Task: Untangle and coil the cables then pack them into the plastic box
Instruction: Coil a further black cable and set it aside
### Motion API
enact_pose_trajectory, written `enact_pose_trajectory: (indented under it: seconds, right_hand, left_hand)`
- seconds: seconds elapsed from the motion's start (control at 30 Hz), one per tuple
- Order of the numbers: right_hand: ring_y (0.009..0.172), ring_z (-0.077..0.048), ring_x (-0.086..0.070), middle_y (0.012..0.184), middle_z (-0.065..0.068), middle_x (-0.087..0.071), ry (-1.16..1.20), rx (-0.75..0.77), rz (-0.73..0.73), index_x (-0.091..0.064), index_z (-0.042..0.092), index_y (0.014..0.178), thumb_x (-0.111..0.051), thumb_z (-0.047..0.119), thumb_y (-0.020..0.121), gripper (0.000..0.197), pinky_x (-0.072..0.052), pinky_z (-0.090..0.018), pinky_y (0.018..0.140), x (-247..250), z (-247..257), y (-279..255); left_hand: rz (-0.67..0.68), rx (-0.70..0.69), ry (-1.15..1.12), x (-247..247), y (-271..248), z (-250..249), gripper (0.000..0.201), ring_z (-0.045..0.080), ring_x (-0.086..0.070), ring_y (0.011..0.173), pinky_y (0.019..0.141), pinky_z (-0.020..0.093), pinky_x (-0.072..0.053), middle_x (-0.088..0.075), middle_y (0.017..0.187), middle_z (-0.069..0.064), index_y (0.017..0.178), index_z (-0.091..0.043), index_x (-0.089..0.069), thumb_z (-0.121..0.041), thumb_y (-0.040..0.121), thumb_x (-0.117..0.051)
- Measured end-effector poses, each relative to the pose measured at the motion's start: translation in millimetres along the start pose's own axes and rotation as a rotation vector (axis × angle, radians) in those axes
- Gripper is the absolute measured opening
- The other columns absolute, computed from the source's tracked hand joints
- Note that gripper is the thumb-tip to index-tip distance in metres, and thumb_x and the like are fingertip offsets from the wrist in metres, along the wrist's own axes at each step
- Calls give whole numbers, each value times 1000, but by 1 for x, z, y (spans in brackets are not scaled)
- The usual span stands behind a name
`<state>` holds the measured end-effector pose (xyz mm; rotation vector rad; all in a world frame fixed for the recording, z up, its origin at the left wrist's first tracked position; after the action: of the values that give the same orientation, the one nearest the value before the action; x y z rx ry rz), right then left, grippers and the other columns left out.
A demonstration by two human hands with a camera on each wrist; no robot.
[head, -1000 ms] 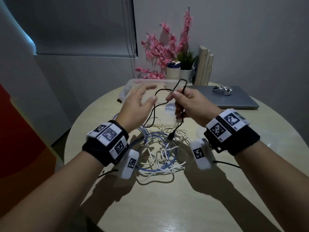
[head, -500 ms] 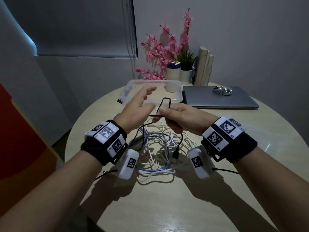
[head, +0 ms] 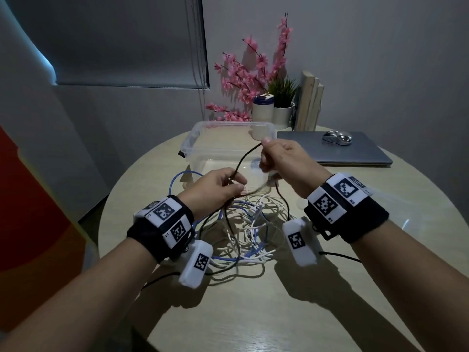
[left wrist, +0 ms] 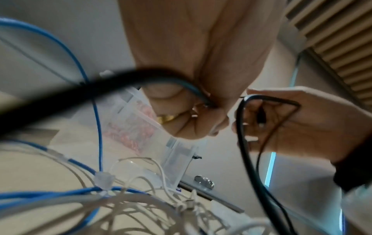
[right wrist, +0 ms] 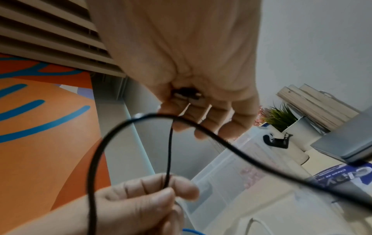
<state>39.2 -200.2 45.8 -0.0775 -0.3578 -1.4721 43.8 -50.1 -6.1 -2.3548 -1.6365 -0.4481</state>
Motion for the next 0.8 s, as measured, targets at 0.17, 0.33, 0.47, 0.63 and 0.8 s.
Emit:
enact_pose_trajectory:
  seconds: [0.17, 0.33, 0.47, 0.63, 0.8]
  right_hand:
    - [61, -16, -58, 68, -7, -61, 485, -47, -25, -59, 3, 86, -34, 19, 103, 34, -43, -26, 59, -1, 6, 0]
    - [102, -23, -58, 98, -13, -62, 613, -19, -149, -62, 7, 91, -37, 13, 102, 27, -50, -33, 91, 7, 2, 7]
    - [102, -16, -55, 111, -8, -64, -54, 66, -160, -67, 17, 91, -44, 17, 99, 24, -43, -33, 91, 13, -7, 8]
    - [60, -18, -56, 59, 0, -60, -158, 11, 114, -62, 9, 85, -39, 19, 101, 30, -42, -32, 64, -11, -10, -1]
    - [43, -9, -27, 42, 11, -33, 123, -30, 225, -54, 7, 72, -36, 31, 102, 42, -26, -23, 49, -18, 0, -11]
  left_hand:
    - [56, -77, 348, -9, -3, -5, 20, -3, -45, 43, 47, 12, -36, -57, 67, -4, 113, -13, -59, -21, 99, -48]
    - [271, -142, 436, -25, -15, -13, 16, 0, -49, 52, 57, 16, -39, -67, 79, 3, 99, -26, -62, -23, 100, -46]
    - [117, -277, 336, -13, -13, -28, 15, 1, -44, 53, 57, 20, -36, -56, 60, -15, 88, -24, -67, -23, 96, -54]
    - [-272, -433, 277, 14, -7, -49, 12, 22, -58, 72, 65, 32, -45, -68, 77, 6, 85, -19, -68, -20, 93, -59]
    - [-442, -397, 185, 35, 3, -49, 13, 9, -44, 58, 58, 25, -39, -57, 67, 5, 77, -27, -65, -26, 90, -64]
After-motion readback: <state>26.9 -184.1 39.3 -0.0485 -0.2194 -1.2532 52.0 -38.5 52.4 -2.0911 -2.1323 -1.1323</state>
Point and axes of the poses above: each hand's wrist, its own y-axis towards the middle knuckle, its own x-axis out of the back of the hand, z = x × y, the point moved 5 cm from there along y, towards the middle knuckle
